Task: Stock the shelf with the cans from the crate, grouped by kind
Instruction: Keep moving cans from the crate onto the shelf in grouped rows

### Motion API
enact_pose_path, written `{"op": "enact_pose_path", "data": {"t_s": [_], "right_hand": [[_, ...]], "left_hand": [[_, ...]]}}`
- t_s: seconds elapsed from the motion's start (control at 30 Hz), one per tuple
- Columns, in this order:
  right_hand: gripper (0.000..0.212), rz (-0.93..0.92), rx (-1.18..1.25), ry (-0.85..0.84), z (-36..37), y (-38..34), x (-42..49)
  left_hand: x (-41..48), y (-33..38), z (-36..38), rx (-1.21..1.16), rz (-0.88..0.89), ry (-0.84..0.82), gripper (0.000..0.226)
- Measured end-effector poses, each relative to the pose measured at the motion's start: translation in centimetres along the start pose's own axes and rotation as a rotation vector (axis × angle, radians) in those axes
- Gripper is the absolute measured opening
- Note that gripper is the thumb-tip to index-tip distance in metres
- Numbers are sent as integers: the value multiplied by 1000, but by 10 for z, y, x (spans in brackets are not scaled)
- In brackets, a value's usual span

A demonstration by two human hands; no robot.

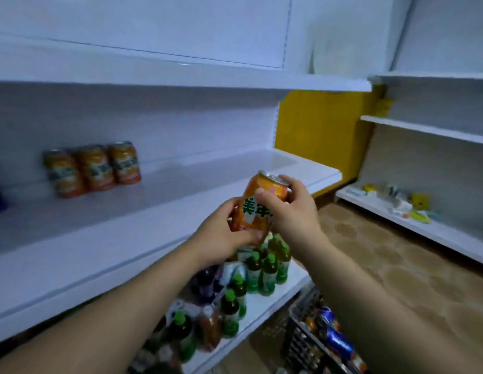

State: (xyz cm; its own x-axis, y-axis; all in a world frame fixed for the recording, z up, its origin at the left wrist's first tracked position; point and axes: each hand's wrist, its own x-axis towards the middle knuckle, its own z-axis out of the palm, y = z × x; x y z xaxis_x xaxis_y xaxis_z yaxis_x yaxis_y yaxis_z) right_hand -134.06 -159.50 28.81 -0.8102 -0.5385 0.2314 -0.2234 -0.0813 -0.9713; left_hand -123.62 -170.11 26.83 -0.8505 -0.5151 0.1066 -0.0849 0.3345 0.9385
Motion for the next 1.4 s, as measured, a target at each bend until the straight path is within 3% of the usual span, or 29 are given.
{"op": "enact_pose_path", "data": {"t_s": [0.23, 0.33, 0.43, 0.5, 0.57, 0.93, 1.13, 1.4], "right_hand": [[65, -25, 17, -394, 130, -22, -27], [68, -17, 3, -487, 172, -22, -33], [68, -25, -11, -566, 202, -21, -38], [67, -41, -20, -608, 219, -20, -39], [69, -72, -47, -643, 236, -18, -35], [57, -212, -177, -753, 334, -4, -2], [71, -263, -270, -722, 383, -3, 17], [75, -268, -196, -755, 416, 5, 25]], "left_hand": [[-87, -31, -126, 144, -199, 323, 68], [-119, -48, -171, 487, -358, 420, 65], [-148, -66, -209, 891, -551, 370, 68], [-161, -74, -221, 969, -736, 305, 76], [-163, -79, -225, 990, -808, 274, 80], [-166, -94, -226, 1037, -754, 330, 80], [-161, -93, -230, 1027, -728, 338, 82], [-163, -98, -229, 1029, -716, 331, 82]]}}
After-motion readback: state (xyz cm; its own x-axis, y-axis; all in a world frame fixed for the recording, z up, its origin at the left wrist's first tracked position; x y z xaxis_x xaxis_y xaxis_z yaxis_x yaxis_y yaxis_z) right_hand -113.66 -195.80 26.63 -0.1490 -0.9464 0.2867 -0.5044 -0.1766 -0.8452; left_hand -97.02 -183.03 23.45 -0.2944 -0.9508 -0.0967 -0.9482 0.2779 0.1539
